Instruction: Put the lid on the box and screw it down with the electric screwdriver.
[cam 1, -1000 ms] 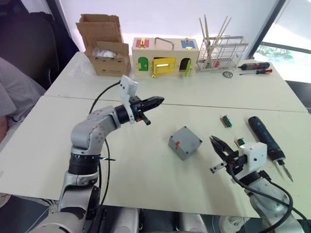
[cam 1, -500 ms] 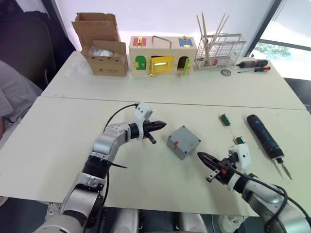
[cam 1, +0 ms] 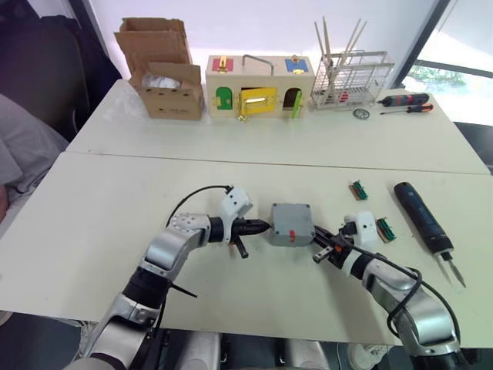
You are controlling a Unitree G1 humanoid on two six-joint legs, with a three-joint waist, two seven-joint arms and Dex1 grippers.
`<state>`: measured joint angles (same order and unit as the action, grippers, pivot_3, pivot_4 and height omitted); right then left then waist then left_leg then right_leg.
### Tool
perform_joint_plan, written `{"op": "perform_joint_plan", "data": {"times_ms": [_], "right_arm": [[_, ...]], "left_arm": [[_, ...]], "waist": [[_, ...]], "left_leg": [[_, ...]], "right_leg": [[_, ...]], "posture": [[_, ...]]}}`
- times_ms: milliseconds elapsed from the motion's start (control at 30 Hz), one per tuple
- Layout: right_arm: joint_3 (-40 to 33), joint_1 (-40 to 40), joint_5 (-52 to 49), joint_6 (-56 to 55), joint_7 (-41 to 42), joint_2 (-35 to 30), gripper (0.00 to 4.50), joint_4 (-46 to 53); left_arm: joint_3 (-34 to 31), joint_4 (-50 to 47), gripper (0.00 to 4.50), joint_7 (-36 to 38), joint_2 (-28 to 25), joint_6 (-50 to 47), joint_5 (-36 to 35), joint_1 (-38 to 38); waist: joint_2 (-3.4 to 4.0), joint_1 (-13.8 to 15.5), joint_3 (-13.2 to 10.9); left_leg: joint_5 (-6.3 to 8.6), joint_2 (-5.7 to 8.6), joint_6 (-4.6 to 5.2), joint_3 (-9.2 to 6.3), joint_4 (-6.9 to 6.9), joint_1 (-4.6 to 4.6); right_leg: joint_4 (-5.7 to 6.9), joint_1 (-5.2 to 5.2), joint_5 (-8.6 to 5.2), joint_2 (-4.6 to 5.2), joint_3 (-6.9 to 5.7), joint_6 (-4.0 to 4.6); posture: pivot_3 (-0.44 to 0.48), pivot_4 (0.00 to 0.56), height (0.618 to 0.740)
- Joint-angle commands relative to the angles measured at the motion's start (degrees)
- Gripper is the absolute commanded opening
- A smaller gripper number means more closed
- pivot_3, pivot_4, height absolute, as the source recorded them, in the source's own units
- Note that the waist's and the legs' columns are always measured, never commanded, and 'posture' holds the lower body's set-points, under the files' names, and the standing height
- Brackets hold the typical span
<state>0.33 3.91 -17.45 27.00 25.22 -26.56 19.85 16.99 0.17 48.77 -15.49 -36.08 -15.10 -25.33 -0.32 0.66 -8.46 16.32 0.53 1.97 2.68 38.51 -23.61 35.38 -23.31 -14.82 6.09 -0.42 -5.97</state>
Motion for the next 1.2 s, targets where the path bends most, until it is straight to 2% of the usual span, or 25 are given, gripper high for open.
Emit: {"op": "perform_joint_plan", "data": {"times_ms": [33,333,433,500,667,800,933,1033,1200], "right_arm": [[1.0,-1.8,0.1,-2.2,2.1,0.8,0.02,-0.4],[2.0,-1.0,1.0,-2.8,3.3,1.4,0.02,-0.3],[0.1,0.0,0.0,-2.6,3.5,1.1,0.02,0.0],[-3.2,1.1,-2.6,-2.0,5.2,-0.2,0.02,0.8],[-13.2,6.1,-10.2,1.0,8.6,-3.9,0.02,4.9],[-19.7,10.4,-11.2,6.9,8.1,-9.2,0.02,8.9],[-27.6,15.5,-13.8,7.8,6.9,-9.1,0.02,14.2],[-31.0,19.1,-11.2,5.0,4.8,-7.1,0.87,14.1],[-34.4,21.5,-10.2,2.4,3.7,-5.3,3.42,11.6]], "left_arm": [[0.3,-3.1,0.0,-0.4,1.1,-0.5,-1.2,-0.2],[-1.5,-3.8,0.0,-2.0,-1.4,-0.6,-0.7,0.6],[-5.3,-8.0,0.0,-3.0,-5.0,-3.6,-2.3,2.4],[-9.0,-12.3,0.0,-3.7,-7.6,-5.9,-4.2,3.7],[-13.8,-23.1,0.0,-5.5,-9.8,-10.0,-9.4,7.1],[-13.4,-30.9,0.0,-5.5,-9.4,-12.9,-14.6,8.6],[-9.5,-36.8,0.0,-3.5,-11.3,-14.1,-18.2,10.3],[-7.3,-37.9,0.0,-1.7,-12.5,-14.2,-20.0,9.4],[-3.4,-38.6,0.0,0.8,-14.6,-13.0,-20.6,7.4]], "waist": [[0.0,-0.1,0.0],[0.0,-0.3,0.0],[0.0,-0.6,0.0],[0.03,-1.0,0.0],[0.08,-0.8,0.0],[0.1,-0.2,0.0],[0.16,0.1,-0.1],[0.16,0.1,-0.1],[0.16,-0.1,-0.1]], "left_leg": [[-0.01,0.0,-0.02,0.0,-0.05,0.0],[-0.15,0.02,-0.22,0.01,-0.32,0.02],[-0.16,0.01,-0.23,0.01,-0.34,0.02],[-0.16,0.0,-0.23,0.01,-0.36,0.03],[-0.16,0.05,-0.25,0.01,-0.36,0.03],[-0.16,0.07,-0.26,0.01,-0.35,0.04],[-0.19,-0.01,-0.31,0.0,-0.52,0.12],[-0.22,-0.01,-0.34,0.0,-0.49,0.12],[-0.24,0.0,-0.33,0.02,-0.4,0.17]], "right_leg": [[-0.02,-0.01,0.0,0.0,0.0,0.0],[-0.02,-0.13,0.01,-0.04,-0.01,-0.01],[-0.02,-0.14,0.01,-0.04,0.0,-0.01],[-0.01,-0.15,0.01,-0.04,0.0,-0.01],[-0.09,-0.05,0.01,0.03,0.0,-0.01],[-0.11,-0.04,0.01,0.05,0.0,-0.01],[-0.09,-0.06,-0.01,-0.04,0.0,0.01],[-0.1,-0.03,-0.01,-0.05,0.0,0.02],[-0.14,0.09,-0.01,-0.05,0.0,0.04]], "posture": [[0.0,0.15,0.731],[0.0,0.15,0.731],[0.0,0.15,0.731],[0.0,0.15,0.731],[0.0,0.15,0.731],[0.0,0.15,0.731],[0.0,0.15,0.731],[0.0,0.15,0.731],[0.0,0.15,0.731]]}}
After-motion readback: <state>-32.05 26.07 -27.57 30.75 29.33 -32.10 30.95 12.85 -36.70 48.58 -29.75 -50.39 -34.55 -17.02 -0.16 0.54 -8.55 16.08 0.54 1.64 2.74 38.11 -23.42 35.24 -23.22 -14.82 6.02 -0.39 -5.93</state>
